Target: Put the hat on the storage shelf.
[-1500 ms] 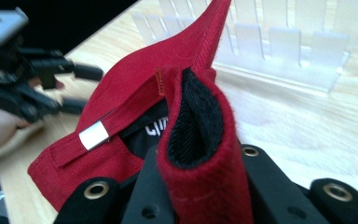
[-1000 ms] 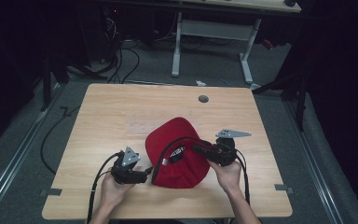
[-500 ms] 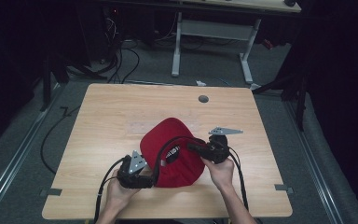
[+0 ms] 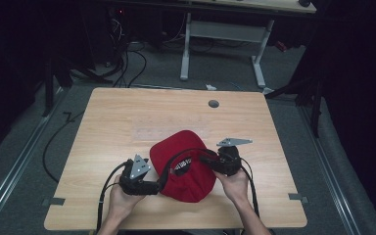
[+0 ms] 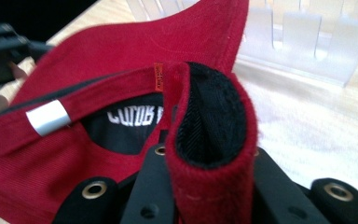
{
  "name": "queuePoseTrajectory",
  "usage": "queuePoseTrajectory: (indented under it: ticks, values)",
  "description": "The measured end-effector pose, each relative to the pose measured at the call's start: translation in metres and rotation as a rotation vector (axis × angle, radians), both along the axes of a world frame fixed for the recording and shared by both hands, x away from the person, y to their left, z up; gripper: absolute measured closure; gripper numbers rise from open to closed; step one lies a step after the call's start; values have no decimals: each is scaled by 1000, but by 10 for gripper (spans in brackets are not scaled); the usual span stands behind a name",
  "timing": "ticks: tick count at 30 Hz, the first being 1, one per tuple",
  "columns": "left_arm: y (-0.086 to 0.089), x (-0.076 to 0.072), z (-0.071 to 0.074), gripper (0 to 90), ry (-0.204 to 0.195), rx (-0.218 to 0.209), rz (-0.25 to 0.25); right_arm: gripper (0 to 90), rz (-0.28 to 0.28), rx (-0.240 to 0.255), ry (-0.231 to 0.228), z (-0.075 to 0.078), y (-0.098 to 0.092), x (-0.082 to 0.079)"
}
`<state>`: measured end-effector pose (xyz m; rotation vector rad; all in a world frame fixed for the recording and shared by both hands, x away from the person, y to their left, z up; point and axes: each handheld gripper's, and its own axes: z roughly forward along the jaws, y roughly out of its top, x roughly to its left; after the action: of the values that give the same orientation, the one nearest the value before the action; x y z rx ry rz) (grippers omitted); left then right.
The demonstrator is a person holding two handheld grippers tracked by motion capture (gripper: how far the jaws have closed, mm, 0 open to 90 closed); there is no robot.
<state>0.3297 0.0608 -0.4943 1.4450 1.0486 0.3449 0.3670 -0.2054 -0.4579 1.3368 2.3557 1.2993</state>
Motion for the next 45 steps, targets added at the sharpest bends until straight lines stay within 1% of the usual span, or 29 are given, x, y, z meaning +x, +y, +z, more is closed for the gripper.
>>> queuePoseTrajectory:
  ticks: [1,4,10,11,12,13,14,17,18,20,22,23,25,26,30,31,33,34,35,36,37,39,43,45]
  values:
    - [0,0,0,156,-1,6,-2,846,4,-15,5,-2,0,-1]
    - [0,-2,0,150,-7,25,-15,846,12,-37,23,-4,1,-2]
    - [0,-3,4,146,-16,12,-17,845,24,-71,53,-4,2,-3]
    - [0,-3,4,146,-22,24,-18,845,24,-75,58,-4,2,-4]
    - [-2,-4,5,146,-38,36,-21,845,23,-79,61,-4,2,-4]
    - [-4,-5,5,146,-48,43,-27,845,24,-85,59,-4,3,-4]
    - [-5,-6,6,144,-55,59,-35,845,25,-92,61,-3,3,-4]
    - [-6,-5,9,137,-71,68,-38,845,21,-98,66,-1,2,-3]
    - [-6,-5,10,134,-76,59,-39,845,22,-100,63,0,2,-3]
    - [-7,-5,12,130,-85,65,-48,845,25,-103,65,1,1,-3]
    - [-7,-4,13,120,-97,80,-59,845,23,-106,78,1,2,-2]
    - [-7,-4,13,116,-101,93,-64,845,27,-110,76,1,2,-2]
    - [-8,-2,13,106,-106,95,-64,845,27,-114,79,1,2,-1]
    - [-8,-2,13,102,-108,106,-70,845,28,-115,82,1,2,-1]
    - [-12,-1,12,87,-118,116,-88,845,27,-123,102,1,1,0]
    - [-13,-1,11,82,-116,128,-96,845,29,-127,106,1,1,0]
    - [-14,0,10,79,-111,135,-103,845,34,-131,114,0,0,1]
    - [-15,0,9,82,-103,127,-103,845,37,-130,115,0,0,2]
    - [-15,0,8,83,-94,132,-109,845,35,-121,121,0,-1,2]
    - [-16,-1,8,86,-89,127,-114,844,36,-109,125,0,-2,3]
    - [-16,-1,8,99,-91,123,-113,844,41,-101,130,-1,-2,3]
    - [-17,-2,7,113,-88,136,-113,844,41,-98,132,-1,-2,4]
    - [-15,-2,5,200,-99,156,-110,843,48,-72,142,-1,-4,5]
    - [-14,-1,7,224,-105,148,-106,841,53,-60,147,0,-4,5]
